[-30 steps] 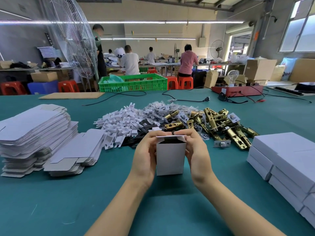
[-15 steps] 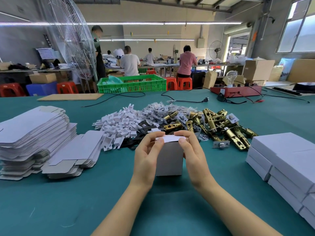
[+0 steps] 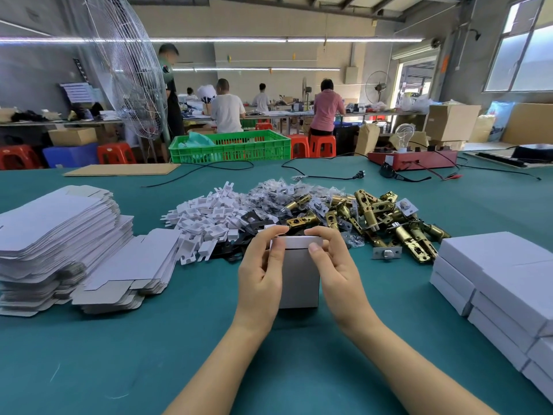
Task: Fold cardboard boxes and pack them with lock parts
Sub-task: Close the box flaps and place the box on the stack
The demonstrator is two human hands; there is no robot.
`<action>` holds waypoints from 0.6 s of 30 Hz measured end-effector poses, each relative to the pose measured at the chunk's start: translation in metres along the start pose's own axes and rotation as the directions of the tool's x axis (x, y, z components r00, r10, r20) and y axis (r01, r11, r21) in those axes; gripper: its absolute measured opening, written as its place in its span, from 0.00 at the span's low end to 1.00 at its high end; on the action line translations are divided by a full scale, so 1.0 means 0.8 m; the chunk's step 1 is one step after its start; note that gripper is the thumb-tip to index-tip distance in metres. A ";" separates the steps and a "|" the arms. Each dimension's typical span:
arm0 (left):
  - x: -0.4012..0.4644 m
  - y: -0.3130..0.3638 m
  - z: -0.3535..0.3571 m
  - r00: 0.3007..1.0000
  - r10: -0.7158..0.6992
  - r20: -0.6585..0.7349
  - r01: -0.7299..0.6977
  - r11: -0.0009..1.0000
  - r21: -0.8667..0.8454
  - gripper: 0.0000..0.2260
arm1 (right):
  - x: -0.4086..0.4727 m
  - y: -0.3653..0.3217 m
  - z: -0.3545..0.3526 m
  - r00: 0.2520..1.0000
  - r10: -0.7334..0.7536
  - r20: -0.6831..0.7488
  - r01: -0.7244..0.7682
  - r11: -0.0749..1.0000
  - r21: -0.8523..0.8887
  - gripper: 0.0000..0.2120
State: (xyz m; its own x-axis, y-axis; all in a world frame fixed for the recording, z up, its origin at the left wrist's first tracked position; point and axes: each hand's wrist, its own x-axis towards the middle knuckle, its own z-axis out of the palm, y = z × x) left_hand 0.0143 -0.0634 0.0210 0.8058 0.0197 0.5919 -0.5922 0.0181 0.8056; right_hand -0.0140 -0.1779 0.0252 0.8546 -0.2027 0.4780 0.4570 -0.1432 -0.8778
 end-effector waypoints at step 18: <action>0.003 -0.005 -0.008 0.999 0.038 0.026 -0.039 0.999 0.032 0.07 | -0.001 -0.001 0.003 0.995 -0.072 -0.068 0.069 0.997 -0.044 0.07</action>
State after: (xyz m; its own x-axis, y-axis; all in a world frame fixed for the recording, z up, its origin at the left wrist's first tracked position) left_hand 0.0183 -0.0574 0.0190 0.7824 -0.0060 0.6228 -0.6228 -0.0146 0.7823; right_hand -0.0142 -0.1756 0.0255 0.8011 -0.2569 0.5405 0.5034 -0.1991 -0.8408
